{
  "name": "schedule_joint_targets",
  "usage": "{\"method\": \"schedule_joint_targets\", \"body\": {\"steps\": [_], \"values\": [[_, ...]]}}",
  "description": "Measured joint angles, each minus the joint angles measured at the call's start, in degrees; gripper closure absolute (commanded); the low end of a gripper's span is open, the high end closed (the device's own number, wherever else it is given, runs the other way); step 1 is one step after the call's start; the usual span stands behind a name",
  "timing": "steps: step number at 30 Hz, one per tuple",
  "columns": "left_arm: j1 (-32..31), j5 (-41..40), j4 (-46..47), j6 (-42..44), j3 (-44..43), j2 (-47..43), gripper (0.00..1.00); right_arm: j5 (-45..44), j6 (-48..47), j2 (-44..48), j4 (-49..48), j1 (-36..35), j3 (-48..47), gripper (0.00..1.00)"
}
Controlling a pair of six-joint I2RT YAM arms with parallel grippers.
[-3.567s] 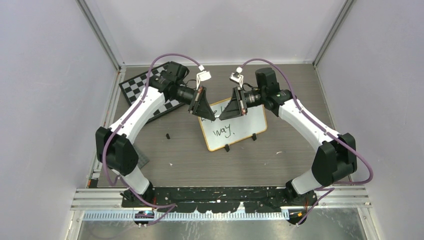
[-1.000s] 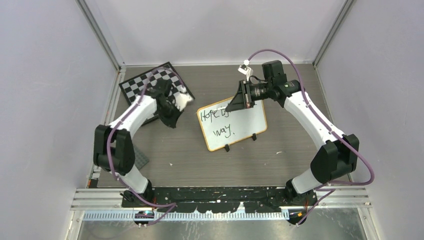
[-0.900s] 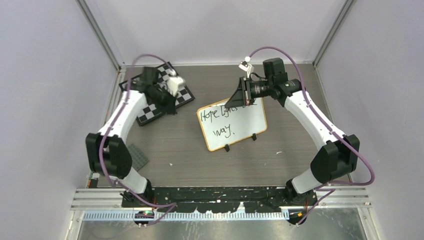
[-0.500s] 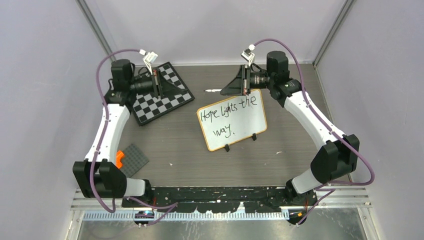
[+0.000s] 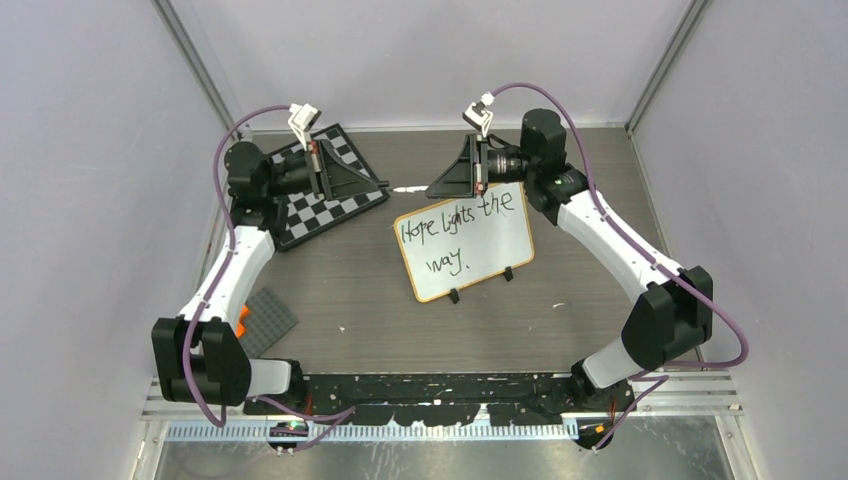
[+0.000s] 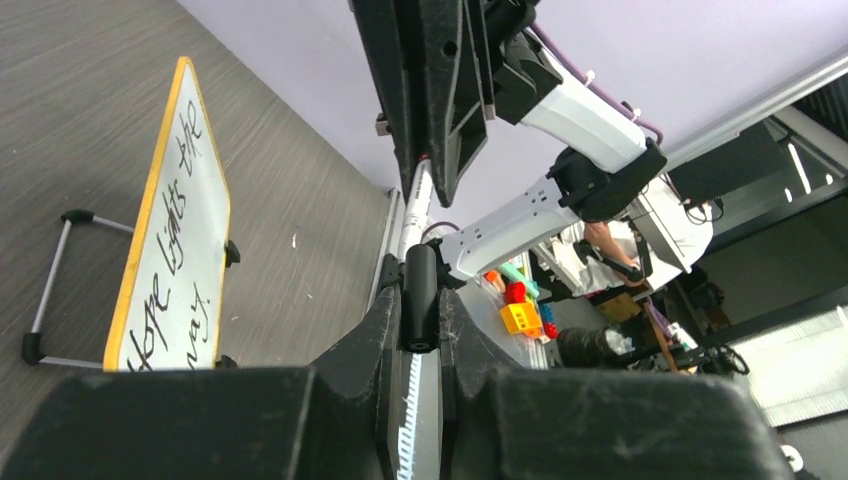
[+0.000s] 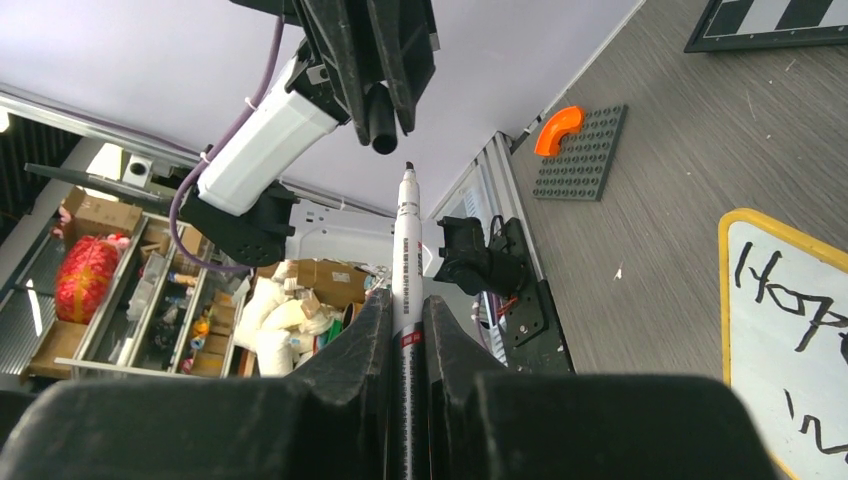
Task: Write a sentence on the whiteboard
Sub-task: Close the whiteboard marker at the center of the board.
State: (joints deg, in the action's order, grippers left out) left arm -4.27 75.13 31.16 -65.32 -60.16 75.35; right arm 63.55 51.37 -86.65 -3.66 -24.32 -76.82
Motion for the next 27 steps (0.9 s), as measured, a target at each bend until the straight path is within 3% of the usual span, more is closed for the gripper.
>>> {"method": "schedule_joint_targets", "body": {"steps": [11,27], "values": [[-1.03,1.29,3.82,-3.10,0.15,-0.57,1.00,0.55,0.22,0.07,-1.03,0.00,0.02,1.00],[-1.03,2.49,-0.22,1.18,0.50,-1.55,1.00,1.11,-0.50,1.57,-0.50,0.02,0.02,1.00]]}}
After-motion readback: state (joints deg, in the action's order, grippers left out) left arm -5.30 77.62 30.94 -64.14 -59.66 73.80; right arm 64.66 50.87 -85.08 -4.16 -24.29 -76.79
